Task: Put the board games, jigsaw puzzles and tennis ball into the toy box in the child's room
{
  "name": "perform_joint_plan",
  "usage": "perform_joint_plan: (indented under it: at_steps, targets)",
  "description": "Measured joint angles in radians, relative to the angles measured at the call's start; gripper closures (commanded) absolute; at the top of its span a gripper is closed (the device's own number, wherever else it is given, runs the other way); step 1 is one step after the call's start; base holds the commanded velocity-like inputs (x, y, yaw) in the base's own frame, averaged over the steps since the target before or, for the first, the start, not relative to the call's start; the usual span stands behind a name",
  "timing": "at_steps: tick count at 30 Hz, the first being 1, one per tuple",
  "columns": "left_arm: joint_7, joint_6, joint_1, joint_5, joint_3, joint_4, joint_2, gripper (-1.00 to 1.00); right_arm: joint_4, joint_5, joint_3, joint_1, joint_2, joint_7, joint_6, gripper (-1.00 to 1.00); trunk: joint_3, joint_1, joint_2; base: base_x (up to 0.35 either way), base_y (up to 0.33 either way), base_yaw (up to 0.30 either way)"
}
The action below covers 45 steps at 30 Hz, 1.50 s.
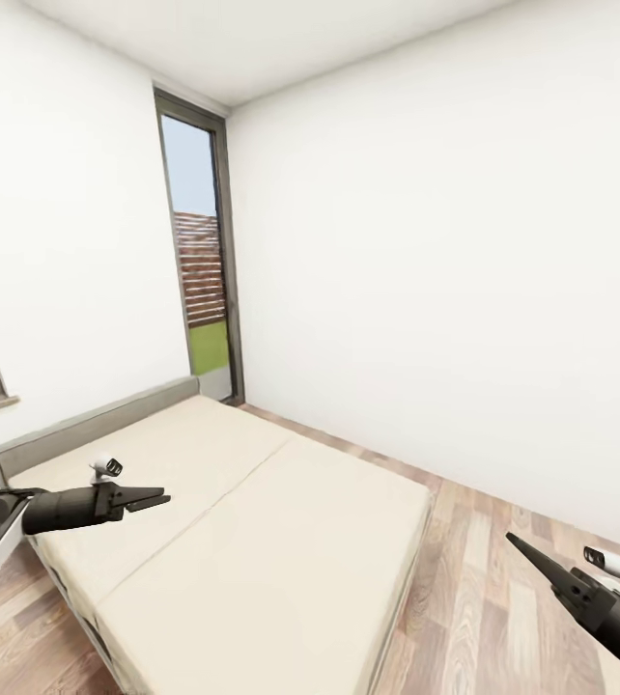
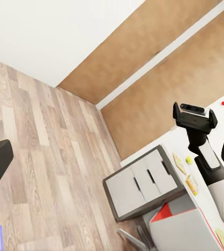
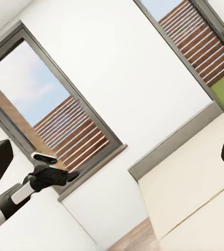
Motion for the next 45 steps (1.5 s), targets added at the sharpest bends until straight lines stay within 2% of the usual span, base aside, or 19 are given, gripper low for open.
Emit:
perform_joint_plan:
  at_steps: [11,28,45]
  targets:
    - [0.000,0.000,0.000,0.000,0.000,0.000,0.000,-1.00,0.000,0.000,-0.001,-0.001,0.000,0.000,0.000,-1.00,-0.005,0.000,0.000,0.005,-0.160,0.240]
    - [0.000,0.000,0.000,0.000,0.000,0.000,0.000,-1.00,-0.002,0.000,-0.002,-0.001,0.000,0.001,0.000,-1.00,-0.006,0.000,0.000,0.000,-0.129,0.089]
    - [0.000,0.000,0.000,0.000,0.000,0.000,0.000,-1.00,-0.001,0.000,-0.002,0.000,0.000,0.001,0.000,-1.00,-0.006,0.000,0.000,0.000,-0.032,0.044]
